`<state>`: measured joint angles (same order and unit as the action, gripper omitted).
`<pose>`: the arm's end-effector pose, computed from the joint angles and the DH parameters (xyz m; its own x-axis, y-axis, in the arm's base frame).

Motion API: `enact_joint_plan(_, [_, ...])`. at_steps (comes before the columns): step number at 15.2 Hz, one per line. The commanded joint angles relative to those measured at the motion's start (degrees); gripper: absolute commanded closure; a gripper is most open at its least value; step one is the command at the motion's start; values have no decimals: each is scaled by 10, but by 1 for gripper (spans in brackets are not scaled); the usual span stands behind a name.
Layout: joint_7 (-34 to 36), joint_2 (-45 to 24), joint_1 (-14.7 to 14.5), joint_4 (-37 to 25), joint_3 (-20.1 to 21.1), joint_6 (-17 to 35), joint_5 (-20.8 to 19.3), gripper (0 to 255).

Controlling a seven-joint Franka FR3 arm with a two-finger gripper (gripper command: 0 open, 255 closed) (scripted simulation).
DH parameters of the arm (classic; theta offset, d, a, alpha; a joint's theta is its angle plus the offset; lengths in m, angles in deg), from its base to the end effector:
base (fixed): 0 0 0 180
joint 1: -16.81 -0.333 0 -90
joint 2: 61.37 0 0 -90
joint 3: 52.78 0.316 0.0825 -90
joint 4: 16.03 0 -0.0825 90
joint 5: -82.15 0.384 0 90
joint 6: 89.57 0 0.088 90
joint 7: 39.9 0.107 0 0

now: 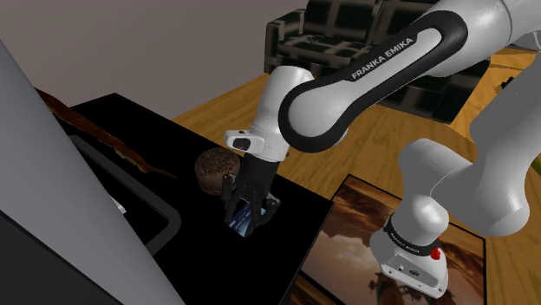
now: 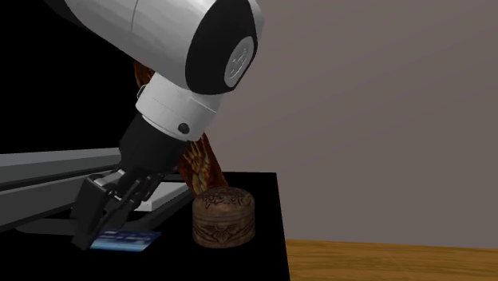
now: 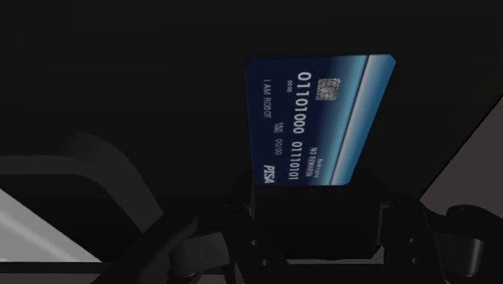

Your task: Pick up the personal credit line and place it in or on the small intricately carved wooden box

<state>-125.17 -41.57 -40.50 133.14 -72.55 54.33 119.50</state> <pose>0.3443 0.2609 0.3866 -0.0705 0.8309 0.5519 0.9966 0.0818 0.0041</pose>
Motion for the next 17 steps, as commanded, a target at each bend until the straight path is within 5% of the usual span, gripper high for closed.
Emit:
enact_joint_plan(1, [16, 11, 8, -4, 4, -13, -16, 255])
enact_joint_plan(17, [116, 72, 46, -70, 35, -122, -95, 255])
